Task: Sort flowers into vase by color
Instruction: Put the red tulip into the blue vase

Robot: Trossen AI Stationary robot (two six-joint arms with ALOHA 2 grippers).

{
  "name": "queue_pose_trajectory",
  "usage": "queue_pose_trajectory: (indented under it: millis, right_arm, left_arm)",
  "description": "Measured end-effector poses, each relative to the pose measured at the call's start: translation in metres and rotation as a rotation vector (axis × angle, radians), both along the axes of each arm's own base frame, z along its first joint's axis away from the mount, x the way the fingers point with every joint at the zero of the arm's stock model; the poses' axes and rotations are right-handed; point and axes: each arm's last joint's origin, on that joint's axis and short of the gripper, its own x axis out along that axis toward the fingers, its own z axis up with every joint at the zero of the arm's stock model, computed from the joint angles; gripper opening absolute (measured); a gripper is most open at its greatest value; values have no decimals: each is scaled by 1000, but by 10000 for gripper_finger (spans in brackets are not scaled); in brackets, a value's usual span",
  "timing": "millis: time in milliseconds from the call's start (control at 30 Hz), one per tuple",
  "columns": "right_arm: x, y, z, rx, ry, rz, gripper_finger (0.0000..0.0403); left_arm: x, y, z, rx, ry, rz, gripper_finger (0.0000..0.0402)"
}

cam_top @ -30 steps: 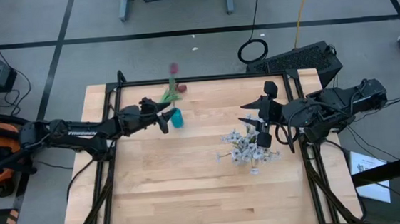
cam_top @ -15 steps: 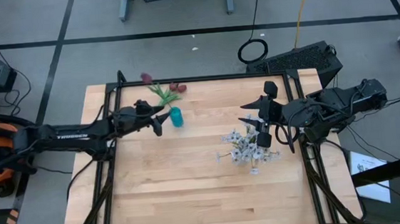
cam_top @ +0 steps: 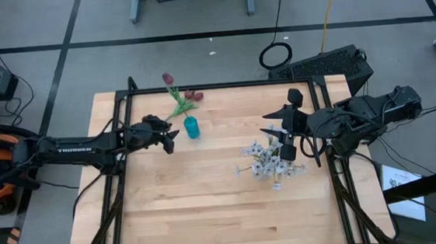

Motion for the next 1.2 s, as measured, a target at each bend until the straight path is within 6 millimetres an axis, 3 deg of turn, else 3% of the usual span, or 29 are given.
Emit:
queue_pose_trajectory:
  millis: [267, 600, 800, 1200]
  right_arm:
    - [-1, 0, -2, 10, 12, -7, 160]
    - [0, 0, -1, 11, 4, -6, 160]
    - [7, 2, -5, 5, 25, -4, 160]
    - [11, 4, -10, -25, 55, 0, 160]
  left_arm:
    - [-6, 3, -7, 14, 74, 153, 215]
    - [-2, 20, -26, 89, 255, 240, 169]
    - [0, 30, -41, 101, 392, 239, 167]
    - [8, 44, -54, 139, 477, 159, 167]
